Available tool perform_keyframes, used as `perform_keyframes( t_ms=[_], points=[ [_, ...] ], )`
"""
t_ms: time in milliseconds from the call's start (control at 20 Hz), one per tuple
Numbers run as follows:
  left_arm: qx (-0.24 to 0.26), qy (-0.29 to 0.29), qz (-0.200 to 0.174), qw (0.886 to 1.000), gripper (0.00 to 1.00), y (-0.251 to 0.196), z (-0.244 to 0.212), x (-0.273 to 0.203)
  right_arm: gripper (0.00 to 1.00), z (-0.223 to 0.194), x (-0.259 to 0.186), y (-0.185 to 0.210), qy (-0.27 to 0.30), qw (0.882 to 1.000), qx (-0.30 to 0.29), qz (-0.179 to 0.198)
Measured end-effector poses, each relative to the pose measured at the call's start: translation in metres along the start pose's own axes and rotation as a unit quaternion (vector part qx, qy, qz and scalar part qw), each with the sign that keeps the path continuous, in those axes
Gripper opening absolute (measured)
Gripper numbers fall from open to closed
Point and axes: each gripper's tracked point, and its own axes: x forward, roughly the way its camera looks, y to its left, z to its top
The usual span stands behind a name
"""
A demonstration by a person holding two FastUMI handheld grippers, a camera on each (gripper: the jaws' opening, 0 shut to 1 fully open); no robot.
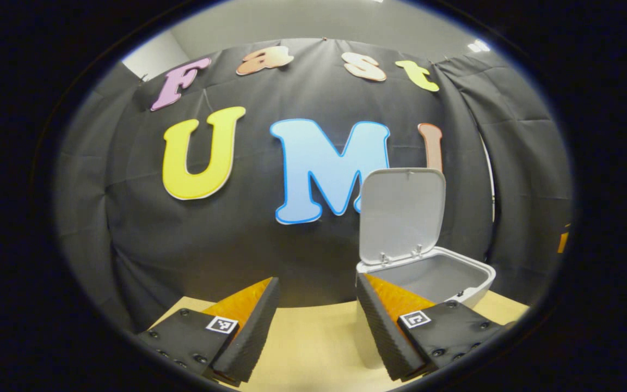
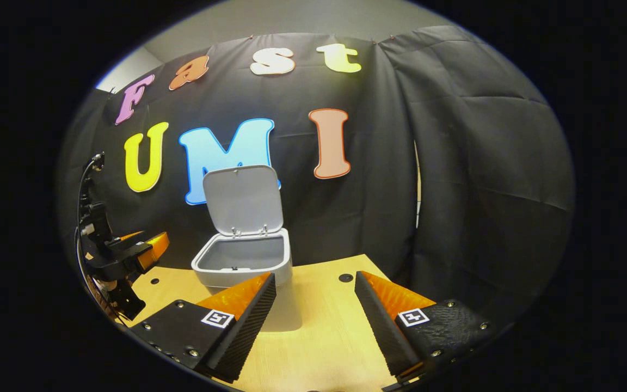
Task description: Press the lid of the desktop garbage bin to open it, pick up the crumpled paper on the desktop and throw it into the bin, then pick up the pop can on the desktop and drop it into the bin, and finally close the garbage bin lid.
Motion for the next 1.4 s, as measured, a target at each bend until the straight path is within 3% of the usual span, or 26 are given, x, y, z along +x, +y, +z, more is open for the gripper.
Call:
perform_keyframes(
  t_ms=[600,650,700,900,1000,1050,1150,1400],
  points=[
    [-0.010,0.006,0.084,0.996,0.93,0.110,-0.006,-0.057,0.94,-0.015,0.011,0.091,0.008,0.996,-0.022,0.089],
    [-0.010,0.007,0.091,0.996,0.86,0.122,-0.007,-0.064,0.94,-0.017,0.011,0.101,0.010,0.995,-0.024,0.098],
    [-0.010,0.008,0.099,0.995,0.93,0.131,-0.008,-0.067,0.94,-0.018,0.013,0.111,0.012,0.994,-0.026,0.108],
    [-0.014,0.013,0.130,0.991,0.89,0.174,-0.014,-0.088,0.94,-0.025,0.015,0.151,0.017,0.989,-0.035,0.144],
    [-0.016,0.014,0.142,0.990,0.93,0.190,-0.016,-0.097,0.94,-0.030,0.016,0.169,0.022,0.986,-0.040,0.160],
    [-0.017,0.015,0.148,0.989,0.99,0.199,-0.018,-0.101,0.94,-0.035,0.017,0.178,0.025,0.985,-0.043,0.168],
    [-0.019,0.018,0.158,0.987,0.88,0.214,-0.022,-0.107,0.94,-0.047,0.016,0.197,0.035,0.981,-0.052,0.185],
    [-0.023,0.024,0.171,0.985,0.93,0.239,-0.030,-0.115,0.94,-0.082,0.017,0.236,0.070,0.970,-0.073,0.223]
  ],
)
